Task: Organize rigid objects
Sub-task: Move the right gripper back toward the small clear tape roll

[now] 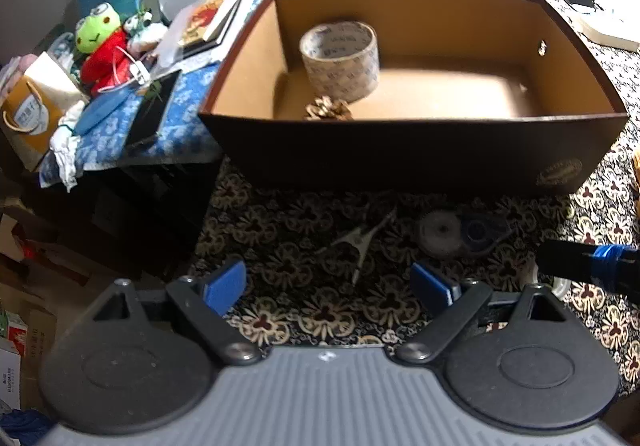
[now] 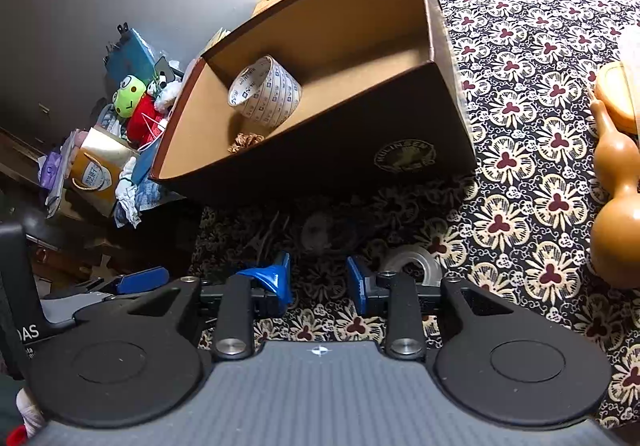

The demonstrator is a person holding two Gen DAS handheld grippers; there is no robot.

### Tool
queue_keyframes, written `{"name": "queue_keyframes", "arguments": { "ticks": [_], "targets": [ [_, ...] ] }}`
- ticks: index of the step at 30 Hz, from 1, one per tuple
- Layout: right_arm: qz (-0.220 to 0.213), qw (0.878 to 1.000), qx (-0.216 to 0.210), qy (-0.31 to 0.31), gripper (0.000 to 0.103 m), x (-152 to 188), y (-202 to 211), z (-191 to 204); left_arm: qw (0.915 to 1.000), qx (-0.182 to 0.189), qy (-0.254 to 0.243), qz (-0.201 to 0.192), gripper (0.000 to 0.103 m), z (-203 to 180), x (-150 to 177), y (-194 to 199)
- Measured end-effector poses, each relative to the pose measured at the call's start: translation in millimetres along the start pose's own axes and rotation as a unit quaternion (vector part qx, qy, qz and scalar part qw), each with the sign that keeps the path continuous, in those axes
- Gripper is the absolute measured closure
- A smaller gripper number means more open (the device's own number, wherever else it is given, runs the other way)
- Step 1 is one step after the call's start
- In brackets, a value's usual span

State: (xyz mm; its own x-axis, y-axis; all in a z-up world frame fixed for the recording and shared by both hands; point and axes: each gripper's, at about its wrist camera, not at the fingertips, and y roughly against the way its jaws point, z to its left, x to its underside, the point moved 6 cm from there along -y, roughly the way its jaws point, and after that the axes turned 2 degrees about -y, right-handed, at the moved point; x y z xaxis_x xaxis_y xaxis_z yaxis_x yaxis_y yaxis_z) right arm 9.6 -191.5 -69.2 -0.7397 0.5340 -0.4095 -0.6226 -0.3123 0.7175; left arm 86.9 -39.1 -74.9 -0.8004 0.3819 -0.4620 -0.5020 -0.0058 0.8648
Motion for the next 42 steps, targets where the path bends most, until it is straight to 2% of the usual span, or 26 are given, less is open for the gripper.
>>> {"name": "queue_keyframes", "arguments": {
  "ticks": [9,28,42],
  "targets": [
    [-0.016,0.999,0.030,0.006,0.089,3.2,6.2,-14.6,0.9998,0.007,-0.010,0.015,0.010,-12.6,8.5,-6.5],
    [-0.021,0.998,0.053,-0.022,0.089,10.1,21.6,-54.2,0.9983,0.022,-0.037,0.039,0.010,-37.0,19.5,-17.5],
    [-0.017,0.998,0.066,-0.008,0.091,11.0,26.6,-56.1,0.9947,0.062,-0.066,0.048,0.010,-59.1,27.1,-16.6]
  ]
}}
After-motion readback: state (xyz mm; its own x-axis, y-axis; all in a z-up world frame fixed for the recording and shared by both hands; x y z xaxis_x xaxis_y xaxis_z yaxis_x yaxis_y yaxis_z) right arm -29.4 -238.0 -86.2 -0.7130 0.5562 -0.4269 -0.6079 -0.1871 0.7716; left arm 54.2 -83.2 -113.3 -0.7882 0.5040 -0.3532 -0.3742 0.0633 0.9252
